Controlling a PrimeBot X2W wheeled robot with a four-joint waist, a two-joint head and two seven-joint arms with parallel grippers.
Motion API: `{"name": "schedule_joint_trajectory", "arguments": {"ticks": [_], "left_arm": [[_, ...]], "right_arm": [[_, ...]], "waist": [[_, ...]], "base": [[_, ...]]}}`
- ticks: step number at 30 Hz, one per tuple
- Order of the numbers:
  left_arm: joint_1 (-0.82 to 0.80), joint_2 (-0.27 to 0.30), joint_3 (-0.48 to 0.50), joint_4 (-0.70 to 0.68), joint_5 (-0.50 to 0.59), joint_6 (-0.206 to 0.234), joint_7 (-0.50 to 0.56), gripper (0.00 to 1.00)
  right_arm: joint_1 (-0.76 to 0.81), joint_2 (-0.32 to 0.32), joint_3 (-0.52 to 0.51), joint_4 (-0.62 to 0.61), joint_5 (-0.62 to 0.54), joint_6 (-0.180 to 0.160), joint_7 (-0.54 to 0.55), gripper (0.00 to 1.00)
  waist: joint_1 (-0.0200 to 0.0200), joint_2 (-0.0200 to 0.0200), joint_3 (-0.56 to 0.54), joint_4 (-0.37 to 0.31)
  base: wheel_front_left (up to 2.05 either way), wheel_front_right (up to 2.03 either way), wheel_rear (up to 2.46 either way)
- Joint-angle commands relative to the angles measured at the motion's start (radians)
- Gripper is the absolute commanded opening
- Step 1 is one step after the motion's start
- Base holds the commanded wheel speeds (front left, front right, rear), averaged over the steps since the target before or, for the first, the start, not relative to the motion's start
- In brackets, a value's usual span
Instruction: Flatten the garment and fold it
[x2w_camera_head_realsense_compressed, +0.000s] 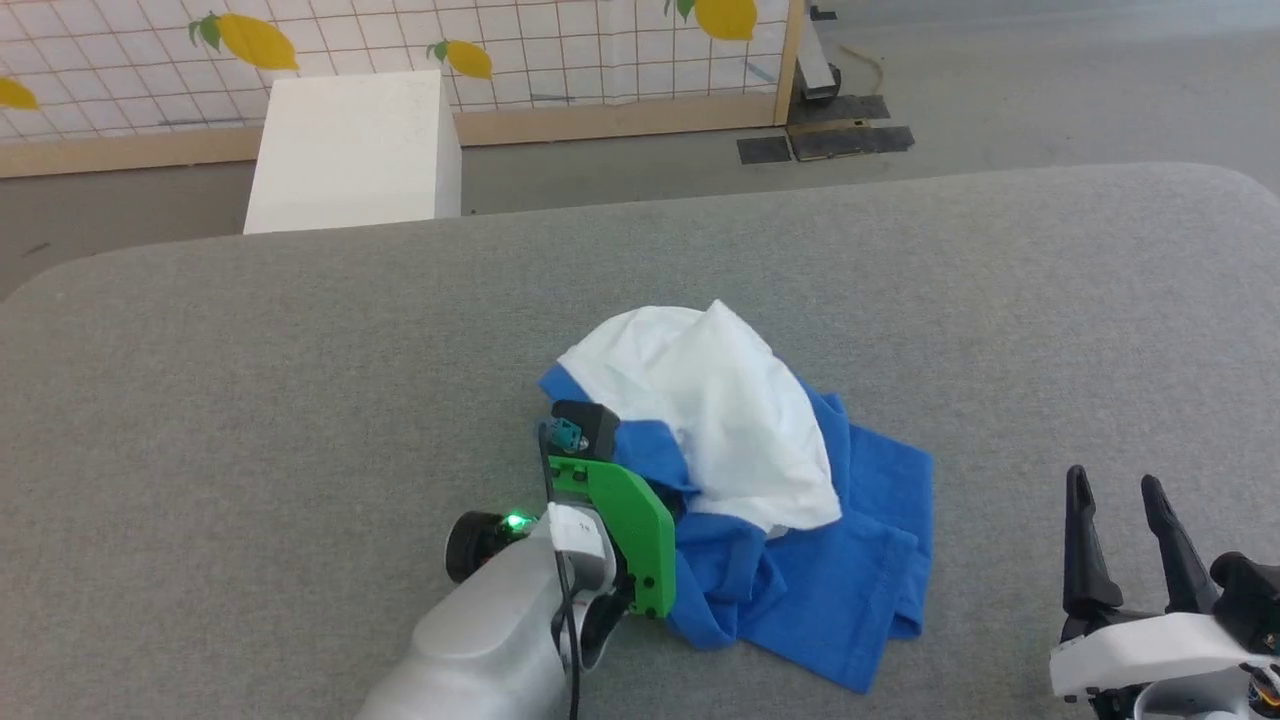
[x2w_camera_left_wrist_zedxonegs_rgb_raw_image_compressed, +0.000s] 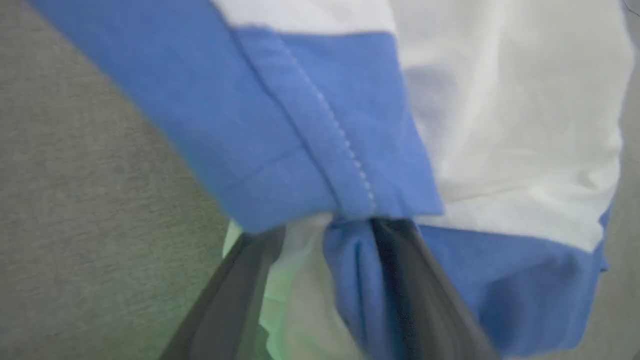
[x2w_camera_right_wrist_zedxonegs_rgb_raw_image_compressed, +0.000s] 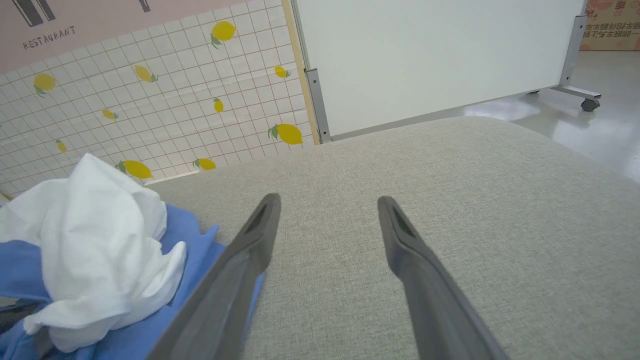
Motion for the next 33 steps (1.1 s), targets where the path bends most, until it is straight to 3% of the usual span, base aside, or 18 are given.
{"name": "schedule_joint_trajectory", "arguments": {"ticks": [1, 6, 10, 13, 18, 21, 24, 29, 33], "left_arm": [[-0.025, 0.003, 0.0, 0.009, 0.014, 0.005, -0.019, 1.0], [-0.054, 0.001, 0.001, -0.03, 0.016, -0.019, -0.059, 1.0], [-0.05, 0.035, 0.027, -0.123, 0.023, -0.01, -0.126, 1.0], [-0.017, 0.084, 0.057, -0.222, 0.04, 0.027, -0.21, 1.0], [0.104, 0.182, 0.132, -0.416, 0.094, 0.134, -0.37, 1.0], [0.192, 0.228, 0.189, -0.552, 0.157, 0.176, -0.395, 1.0], [0.311, 0.251, 0.304, -0.728, 0.29, 0.212, -0.396, 1.0], [0.539, 0.242, 0.433, -0.904, 0.542, 0.235, -0.397, 1.0], [0.682, 0.193, 0.488, -0.925, 0.621, 0.222, -0.397, 1.0]], "right_arm": [[-0.011, 0.001, -0.003, 0.005, -0.001, -0.002, -0.006, 1.0], [-0.002, 0.001, -0.008, 0.01, -0.003, -0.002, -0.006, 1.0], [0.005, 0.001, -0.009, 0.009, -0.002, -0.002, -0.006, 1.0], [0.012, 0.001, -0.011, 0.007, -0.002, -0.002, -0.006, 1.0], [0.019, 0.001, -0.013, 0.0, -0.003, -0.002, -0.006, 1.0], [0.022, 0.001, -0.015, -0.008, -0.005, -0.002, -0.006, 1.0], [0.025, 0.001, -0.018, -0.019, -0.008, -0.002, -0.006, 1.0], [0.029, 0.001, -0.017, -0.034, -0.015, -0.002, -0.006, 1.0], [0.038, 0.001, -0.016, -0.04, -0.017, -0.002, -0.006, 1.0]], "waist": [[0.0, -0.0001, -0.007, 0.01], [0.0, -0.0001, -0.025, 0.035], [0.0, -0.0001, -0.038, 0.051], [0.0, -0.0001, -0.044, 0.059], [0.0, -0.0001, -0.047, 0.064], [0.0, -0.0001, -0.045, 0.066], [0.0, -0.0001, -0.038, 0.066], [0.0, -0.0001, -0.036, 0.054], [0.0, -0.0001, -0.045, 0.051]], "base": [[0.0, 0.0, 0.0], [0.0, 0.0, 0.0], [0.0, 0.0, 0.0], [0.0, 0.0, 0.0], [0.0, 0.0, 0.0], [0.0, 0.0, 0.0], [0.0, 0.0, 0.0], [0.0, 0.0, 0.0], [0.0, 0.0, 0.0]]}}
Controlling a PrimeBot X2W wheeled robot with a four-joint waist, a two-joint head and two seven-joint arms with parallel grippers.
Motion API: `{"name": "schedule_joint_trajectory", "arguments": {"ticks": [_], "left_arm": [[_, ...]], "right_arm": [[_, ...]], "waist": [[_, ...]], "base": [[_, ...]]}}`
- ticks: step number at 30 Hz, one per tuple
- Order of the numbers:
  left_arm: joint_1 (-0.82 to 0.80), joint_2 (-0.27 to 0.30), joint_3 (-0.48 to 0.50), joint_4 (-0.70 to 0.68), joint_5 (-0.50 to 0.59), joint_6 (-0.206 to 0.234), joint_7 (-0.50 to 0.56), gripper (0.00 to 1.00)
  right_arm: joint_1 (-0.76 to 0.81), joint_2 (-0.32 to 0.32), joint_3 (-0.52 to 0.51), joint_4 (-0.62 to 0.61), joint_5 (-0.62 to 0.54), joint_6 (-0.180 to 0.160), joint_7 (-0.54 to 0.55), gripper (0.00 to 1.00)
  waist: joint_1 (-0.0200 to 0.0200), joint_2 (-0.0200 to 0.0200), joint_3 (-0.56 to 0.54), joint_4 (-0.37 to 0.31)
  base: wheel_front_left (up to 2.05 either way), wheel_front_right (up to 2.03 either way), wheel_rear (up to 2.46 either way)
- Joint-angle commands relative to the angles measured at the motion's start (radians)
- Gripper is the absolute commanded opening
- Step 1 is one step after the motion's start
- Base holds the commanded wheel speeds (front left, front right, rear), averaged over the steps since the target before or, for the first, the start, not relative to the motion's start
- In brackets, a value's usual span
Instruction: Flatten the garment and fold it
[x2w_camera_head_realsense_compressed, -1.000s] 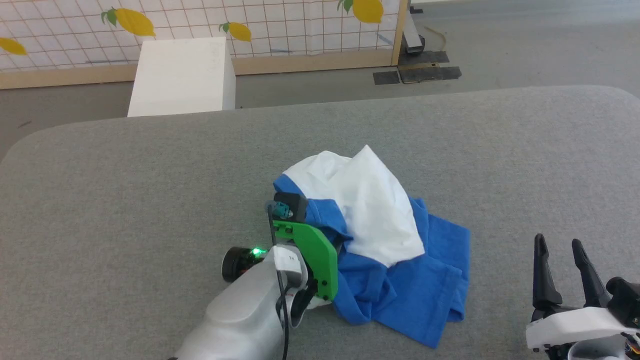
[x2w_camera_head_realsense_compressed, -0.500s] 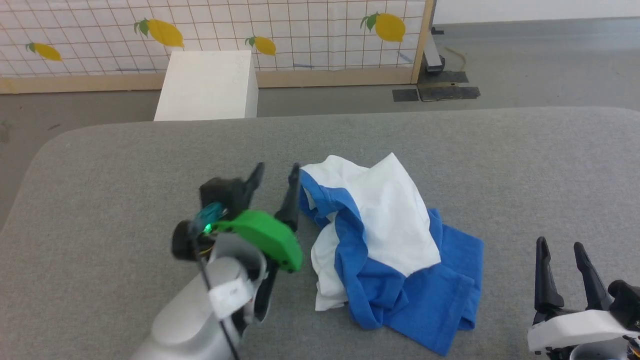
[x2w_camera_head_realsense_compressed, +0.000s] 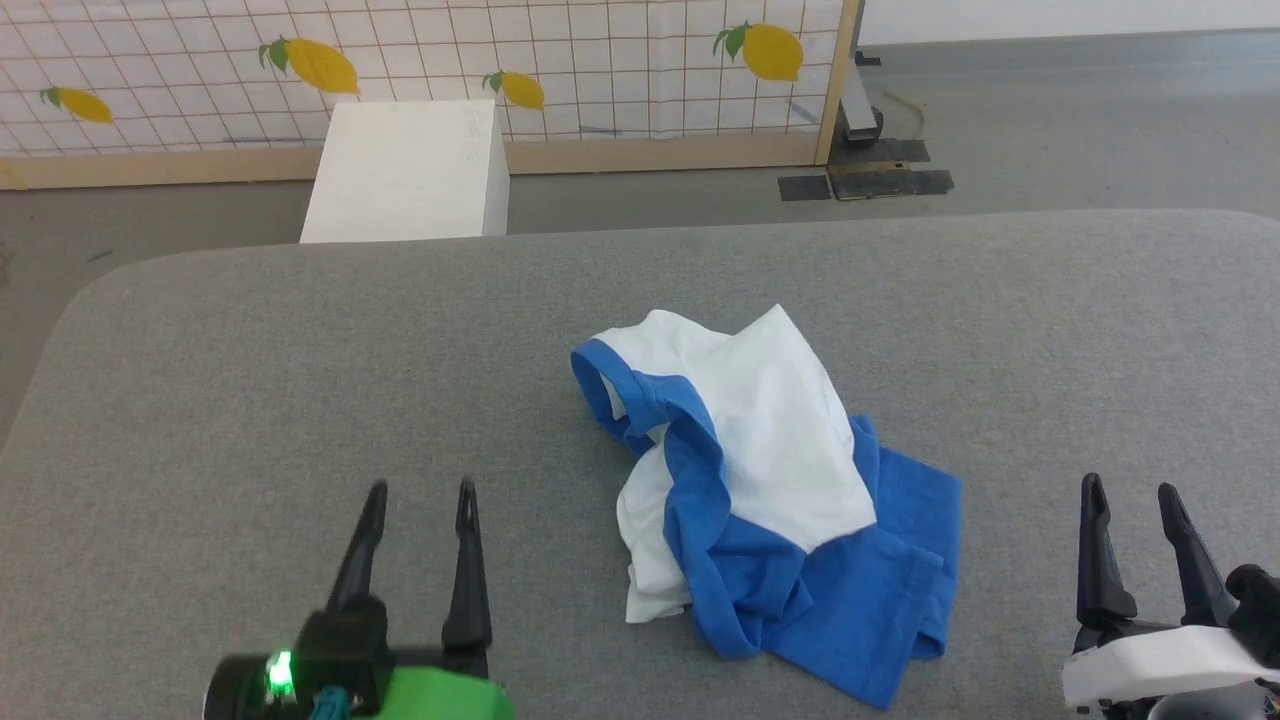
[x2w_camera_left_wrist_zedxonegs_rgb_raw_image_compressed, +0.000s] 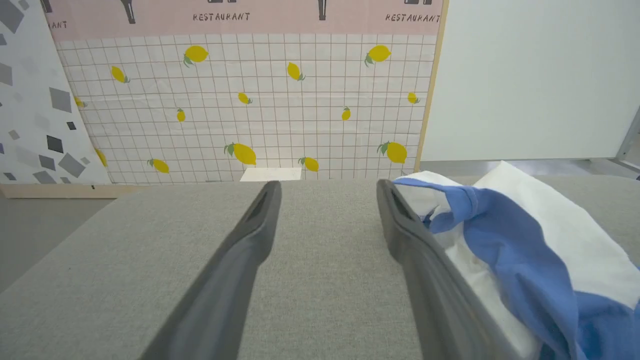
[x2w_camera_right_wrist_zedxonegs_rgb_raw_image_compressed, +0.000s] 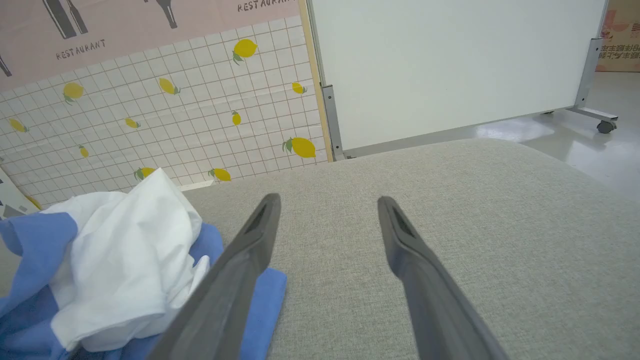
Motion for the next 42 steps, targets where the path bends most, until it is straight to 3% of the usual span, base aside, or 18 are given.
{"name": "schedule_joint_trajectory", "arguments": {"ticks": [1, 13, 14, 15, 23, 24, 26, 29, 30, 32, 37, 42], "left_arm": [[0.039, -0.014, 0.019, 0.007, 0.019, -0.011, -0.005, 1.0], [0.089, -0.147, 0.155, 0.04, 0.082, -0.172, -0.005, 1.0], [0.087, -0.154, 0.162, 0.042, 0.089, -0.182, -0.005, 1.0], [0.084, -0.171, 0.174, 0.047, 0.105, -0.207, -0.005, 1.0], [0.066, -0.197, 0.188, 0.063, 0.119, -0.253, -0.005, 1.0], [0.057, -0.201, 0.189, 0.068, 0.12, -0.263, -0.005, 1.0], [0.045, -0.204, 0.186, 0.08, 0.123, -0.275, -0.005, 1.0], [0.039, -0.205, 0.182, 0.089, 0.124, -0.28, -0.005, 1.0], [0.038, -0.205, 0.179, 0.093, 0.122, -0.282, -0.005, 1.0], [0.036, -0.205, 0.171, 0.1, 0.116, -0.282, -0.005, 1.0], [0.034, -0.205, 0.159, 0.114, 0.105, -0.278, -0.005, 1.0], [0.038, -0.206, 0.163, 0.118, 0.099, -0.272, -0.005, 1.0]], "right_arm": [[0.013, 0.0, 0.001, -0.006, -0.007, -0.002, -0.006, 1.0], [-0.014, 0.0, 0.084, 0.004, -0.033, -0.002, 0.019, 1.0], [-0.033, 0.0, 0.105, 0.005, -0.039, -0.002, 0.049, 1.0], [-0.091, -0.006, 0.164, 0.001, -0.038, -0.002, 0.18, 1.0], [-0.215, -0.135, 0.316, 0.039, 0.064, -0.002, 0.505, 1.0], [-0.263, -0.182, 0.393, 0.079, 0.103, -0.002, 0.613, 1.0], [-0.34, -0.227, 0.486, 0.128, 0.132, -0.002, 0.684, 1.0], [-0.395, -0.242, 0.538, 0.179, 0.131, -0.002, 0.689, 1.0], [-0.412, -0.242, 0.551, 0.205, 0.13, -0.002, 0.684, 0.86], [-0.435, -0.241, 0.573, 0.261, 0.12, -0.002, 0.674, 0.0], [-0.461, -0.227, 0.605, 0.404, 0.125, -0.002, 0.653, 0.0], [-0.486, -0.209, 0.566, 0.477, 0.176, -0.002, 0.611, 0.0]], "waist": [[0.0, 0.0, -0.007, 0.0], [0.0, 0.0, -0.01, 0.043], [0.0, 0.0, -0.008, 0.045], [0.0, 0.0, 0.0, 0.049], [0.0, 0.0, 0.028, 0.072], [0.0, 0.0, 0.041, 0.087], [0.0, 0.0, 0.053, 0.106], [0.0, 0.0, 0.054, 0.12], [0.0, 0.0, 0.052, 0.124], [0.0, 0.0, 0.047, 0.135], [0.0, 0.0, 0.035, 0.15], [0.0, 0.0, 0.02, 0.145]], "base": [[0.0, 0.0, 0.0], [0.0, 0.0, 0.0], [0.0, 0.0, 0.0], [0.0, 0.0, 0.0], [0.0, 0.0, 0.0], [0.0, 0.0, 0.0], [0.0, 0.0, 0.0], [0.0, 0.0, 0.0], [0.0, 0.0, 0.0], [0.0, 0.0, 0.0], [0.0, 0.0, 0.0], [0.0, 0.0, 0.0]]}}
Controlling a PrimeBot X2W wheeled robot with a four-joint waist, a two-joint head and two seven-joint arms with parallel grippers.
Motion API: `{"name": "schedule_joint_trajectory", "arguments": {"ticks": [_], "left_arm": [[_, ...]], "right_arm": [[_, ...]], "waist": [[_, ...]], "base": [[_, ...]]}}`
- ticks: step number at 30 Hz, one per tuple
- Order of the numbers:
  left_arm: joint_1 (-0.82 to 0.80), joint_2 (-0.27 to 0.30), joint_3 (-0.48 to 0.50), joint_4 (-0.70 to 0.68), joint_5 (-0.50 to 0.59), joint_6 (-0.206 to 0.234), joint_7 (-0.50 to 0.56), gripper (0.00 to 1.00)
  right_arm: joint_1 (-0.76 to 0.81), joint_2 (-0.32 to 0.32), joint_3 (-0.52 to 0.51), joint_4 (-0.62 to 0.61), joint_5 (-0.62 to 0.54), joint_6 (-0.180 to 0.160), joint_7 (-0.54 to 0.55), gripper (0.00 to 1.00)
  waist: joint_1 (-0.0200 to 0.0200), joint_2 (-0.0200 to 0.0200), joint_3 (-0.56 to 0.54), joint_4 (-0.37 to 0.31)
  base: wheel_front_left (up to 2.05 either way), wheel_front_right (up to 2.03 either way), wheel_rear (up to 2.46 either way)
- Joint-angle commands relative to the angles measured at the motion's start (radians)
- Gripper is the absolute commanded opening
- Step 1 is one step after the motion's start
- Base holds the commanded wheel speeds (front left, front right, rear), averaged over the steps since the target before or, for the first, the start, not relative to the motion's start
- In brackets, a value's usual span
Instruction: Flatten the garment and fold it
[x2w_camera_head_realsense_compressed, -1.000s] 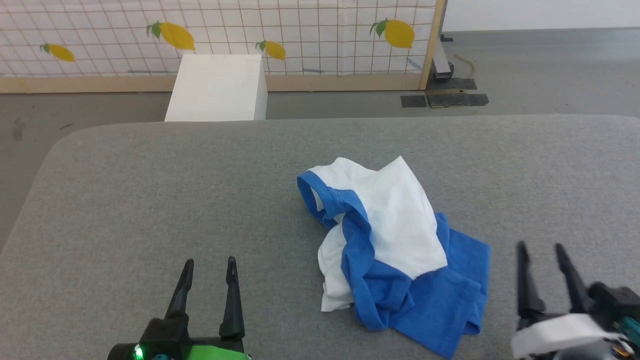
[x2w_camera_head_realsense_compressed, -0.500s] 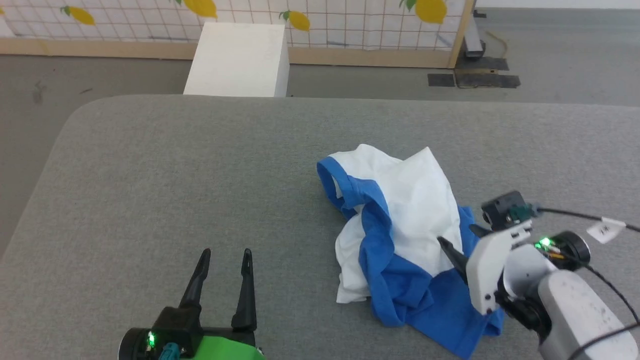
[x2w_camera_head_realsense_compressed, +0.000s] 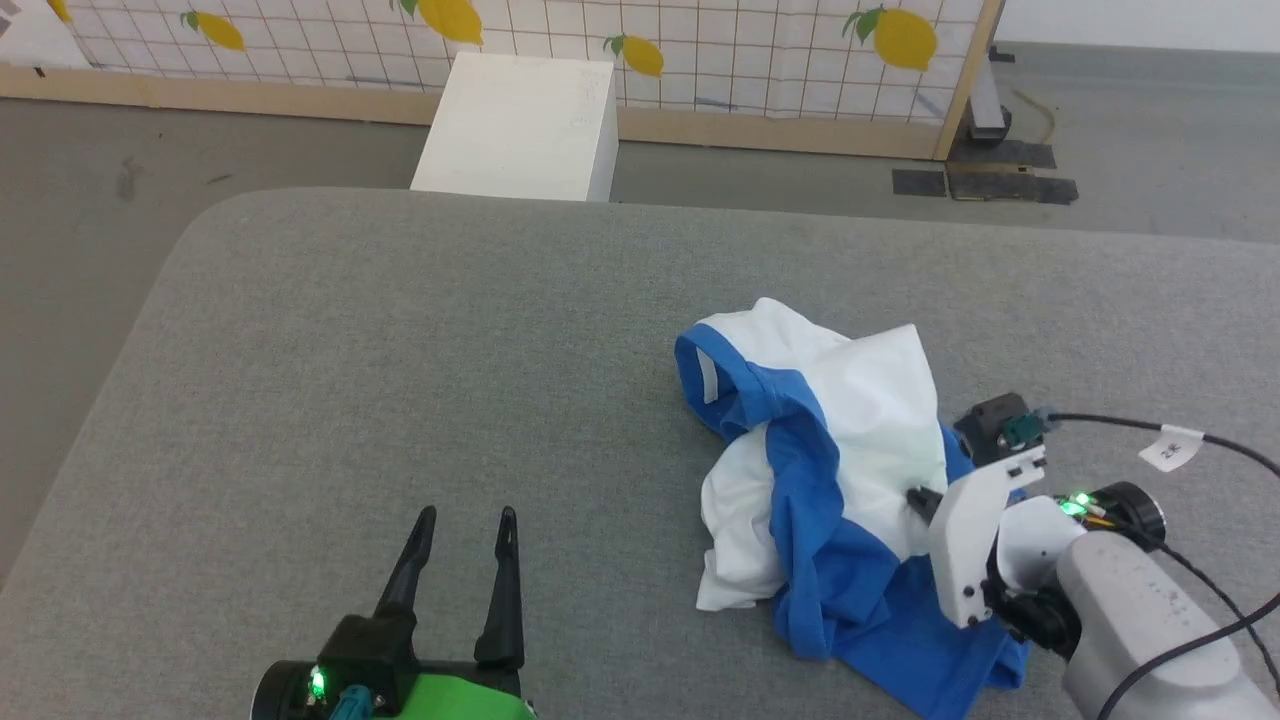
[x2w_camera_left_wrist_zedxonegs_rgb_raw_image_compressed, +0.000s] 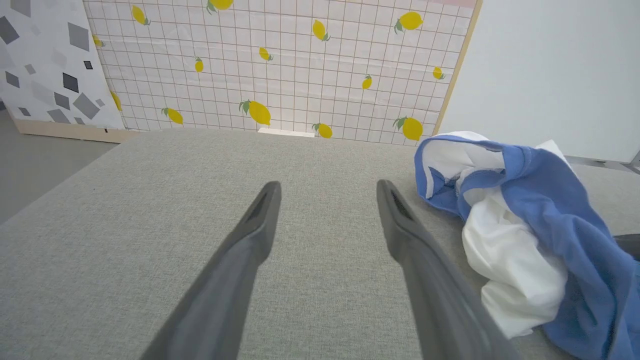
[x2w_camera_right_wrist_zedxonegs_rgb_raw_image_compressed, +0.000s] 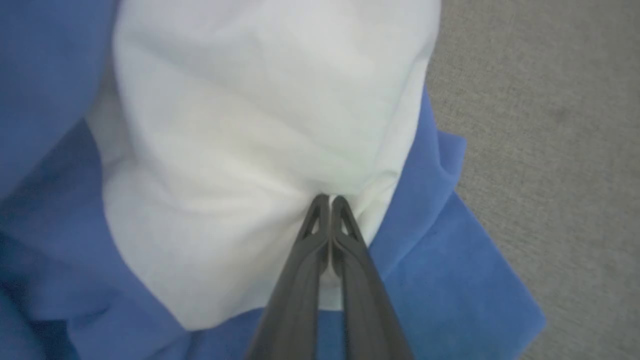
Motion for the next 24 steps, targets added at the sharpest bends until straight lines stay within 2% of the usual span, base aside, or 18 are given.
{"name": "schedule_joint_trajectory", "arguments": {"ticks": [1, 6, 9, 13, 18, 24], "left_arm": [[-0.013, -0.004, 0.004, 0.0, -0.008, 0.005, -0.005, 1.0], [-0.009, -0.004, 0.011, -0.002, -0.007, 0.004, -0.005, 1.0], [-0.009, -0.004, 0.01, -0.005, -0.009, 0.004, -0.005, 1.0], [-0.011, -0.004, 0.003, -0.006, -0.015, 0.006, -0.005, 1.0], [-0.019, -0.004, -0.011, -0.002, -0.024, 0.008, -0.005, 1.0], [-0.042, -0.004, -0.03, 0.003, -0.036, 0.005, -0.005, 1.0]], "right_arm": [[-0.028, -0.002, -0.012, 0.008, 0.013, -0.002, -0.014, 0.0], [-0.105, -0.046, -0.066, -0.02, 0.031, -0.002, -0.058, 0.0], [-0.179, -0.083, -0.09, -0.094, 0.033, -0.002, -0.079, 0.0], [-0.235, -0.08, -0.061, -0.202, 0.049, -0.002, -0.062, 0.0], [-0.288, -0.017, 0.073, -0.322, 0.083, -0.002, -0.02, 0.0], [-0.287, 0.115, 0.306, -0.342, 0.162, -0.002, 0.001, 0.0]], "waist": [[0.0, 0.0, -0.009, -0.009], [0.0, 0.0, -0.026, -0.026], [0.0, 0.0, -0.034, -0.037], [0.0, 0.0, -0.037, -0.043], [0.0, 0.0, -0.032, -0.042], [0.0, 0.0, -0.013, 0.0]], "base": [[0.0, 0.0, 0.0], [0.0, 0.0, 0.0], [0.0, 0.0, 0.0], [0.0, 0.0, 0.0], [0.0, 0.0, 0.0], [0.0, 0.0, 0.0]]}}
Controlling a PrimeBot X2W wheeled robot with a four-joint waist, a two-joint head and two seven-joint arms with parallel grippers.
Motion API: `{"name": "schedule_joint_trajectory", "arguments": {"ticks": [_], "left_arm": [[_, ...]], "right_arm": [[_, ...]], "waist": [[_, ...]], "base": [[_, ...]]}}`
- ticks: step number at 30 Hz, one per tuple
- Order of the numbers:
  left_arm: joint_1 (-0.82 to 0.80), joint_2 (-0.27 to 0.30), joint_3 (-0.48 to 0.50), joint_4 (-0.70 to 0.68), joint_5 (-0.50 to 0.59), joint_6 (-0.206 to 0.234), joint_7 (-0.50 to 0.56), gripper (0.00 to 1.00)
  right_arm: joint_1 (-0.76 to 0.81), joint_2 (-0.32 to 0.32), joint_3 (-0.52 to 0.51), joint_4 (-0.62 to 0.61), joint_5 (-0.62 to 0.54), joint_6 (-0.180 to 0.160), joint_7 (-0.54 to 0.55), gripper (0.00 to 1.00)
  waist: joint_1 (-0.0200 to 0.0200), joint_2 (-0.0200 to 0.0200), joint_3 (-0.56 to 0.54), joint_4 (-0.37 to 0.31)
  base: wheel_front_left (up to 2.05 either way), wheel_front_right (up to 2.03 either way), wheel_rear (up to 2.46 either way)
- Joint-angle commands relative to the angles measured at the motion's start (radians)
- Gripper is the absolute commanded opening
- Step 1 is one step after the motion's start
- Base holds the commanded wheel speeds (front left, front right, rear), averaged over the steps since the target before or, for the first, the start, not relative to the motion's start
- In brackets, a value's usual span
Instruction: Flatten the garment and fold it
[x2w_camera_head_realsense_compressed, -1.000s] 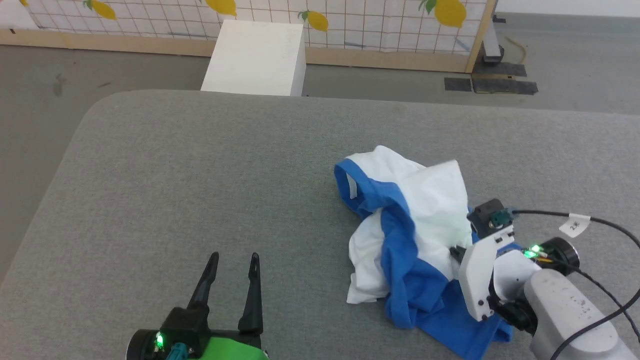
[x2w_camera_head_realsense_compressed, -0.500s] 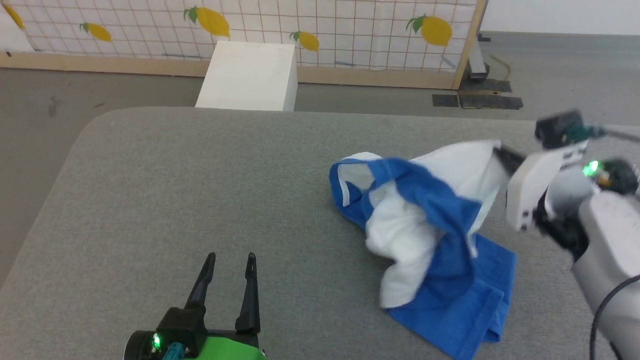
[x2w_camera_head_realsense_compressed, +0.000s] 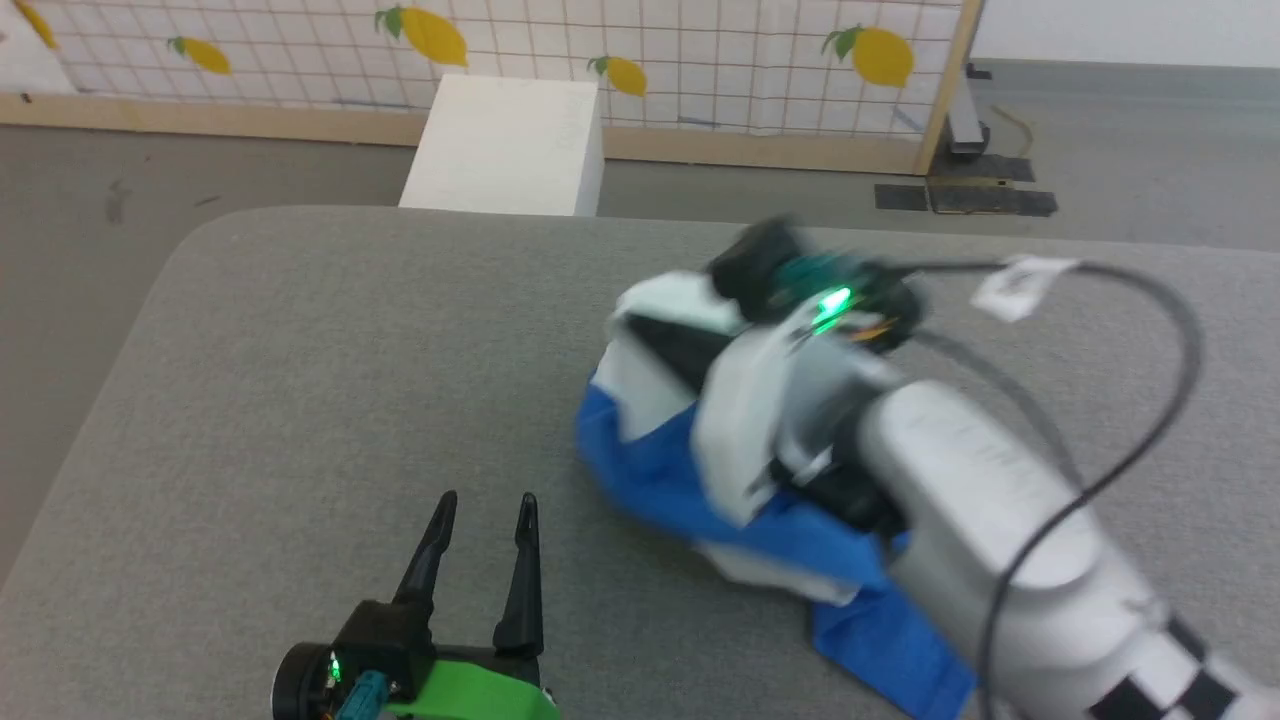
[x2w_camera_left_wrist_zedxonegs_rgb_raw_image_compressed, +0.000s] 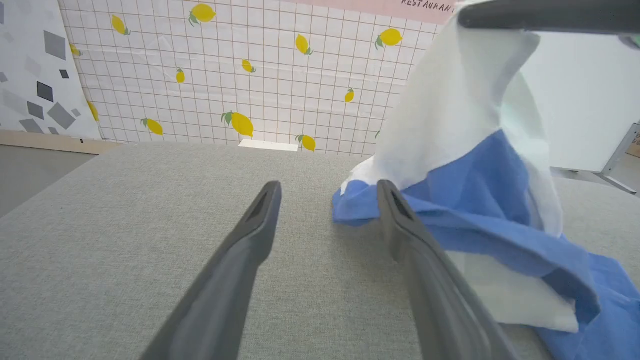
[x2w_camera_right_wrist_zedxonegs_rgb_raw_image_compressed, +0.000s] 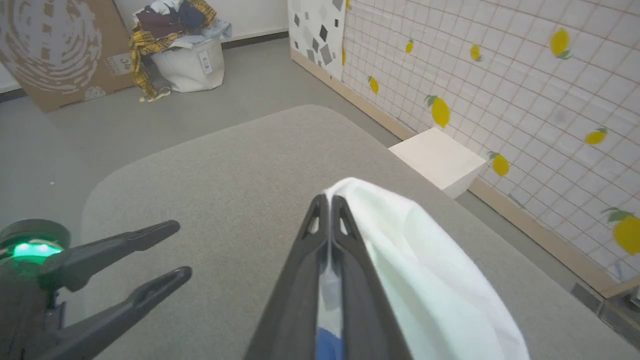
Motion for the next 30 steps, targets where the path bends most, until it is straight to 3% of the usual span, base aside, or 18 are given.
{"name": "schedule_joint_trajectory", "arguments": {"ticks": [1, 4, 5, 7, 8, 9, 10, 15, 20, 23, 30], "left_arm": [[-0.019, -0.002, -0.004, 0.002, -0.013, 0.004, -0.005, 1.0], [-0.03, -0.002, -0.015, 0.007, -0.019, 0.005, -0.005, 1.0], [-0.039, -0.002, -0.026, 0.015, -0.027, 0.005, -0.005, 1.0], [-0.04, -0.002, -0.028, 0.019, -0.029, 0.006, -0.005, 1.0], [-0.04, -0.002, -0.029, 0.021, -0.03, 0.006, -0.005, 1.0], [-0.04, -0.002, -0.03, 0.021, -0.03, 0.006, -0.005, 1.0], [-0.04, -0.002, -0.03, 0.022, -0.03, 0.007, -0.005, 1.0], [-0.035, -0.002, -0.02, 0.022, -0.028, 0.013, -0.005, 1.0], [-0.03, -0.002, -0.008, 0.02, -0.021, 0.013, -0.005, 1.0], [-0.026, -0.002, -0.004, 0.02, -0.016, 0.01, -0.005, 1.0], [-0.017, -0.002, -0.001, 0.01, -0.011, 0.008, -0.005, 1.0]], "right_arm": [[0.007, 0.019, 0.037, 0.013, 0.014, -0.002, -0.002, 0.0], [0.036, 0.059, 0.121, 0.095, 0.052, -0.002, -0.02, 0.0], [0.064, 0.081, 0.214, 0.243, 0.078, -0.002, -0.036, 0.0], [0.072, 0.086, 0.256, 0.31, 0.09, -0.002, -0.04, 0.05], [0.074, 0.088, 0.269, 0.344, 0.102, -0.002, -0.04, 0.41], [0.072, 0.09, 0.28, 0.364, 0.111, -0.002, -0.043, 0.88], [0.067, 0.091, 0.289, 0.382, 0.126, -0.002, -0.047, 1.0], [0.009, 0.096, 0.304, 0.388, 0.203, -0.002, -0.073, 1.0], [-0.071, 0.068, 0.276, 0.315, 0.292, -0.002, -0.079, 1.0], [-0.106, 0.011, 0.239, 0.268, 0.314, -0.002, -0.087, 1.0], [-0.077, -0.192, 0.071, 0.256, 0.276, -0.002, -0.102, 1.0]], "waist": [[0.0, 0.0, 0.014, 0.028], [0.0, 0.0, 0.03, 0.071], [0.0, 0.0, 0.047, 0.125], [0.0, 0.0, 0.052, 0.143], [0.0, 0.0, 0.054, 0.15], [0.0, 0.0, 0.056, 0.153], [0.0, 0.0, 0.057, 0.154], [0.0, 0.0, 0.052, 0.13], [0.0, 0.0, 0.034, 0.086], [0.0, 0.0, 0.027, 0.067], [0.0, 0.0, 0.025, 0.046]], "base": [[0.0, 0.0, 0.0], [0.0, 0.0, 0.0], [0.0, 0.0, 0.0], [0.0, 0.0, 0.0], [0.0, 0.0, 0.0], [0.0, 0.0, 0.0], [0.0, 0.0, 0.0], [0.0, 0.0, 0.0], [0.0, 0.0, 0.0], [0.0, 0.0, 0.0], [0.0, 0.0, 0.0]]}}
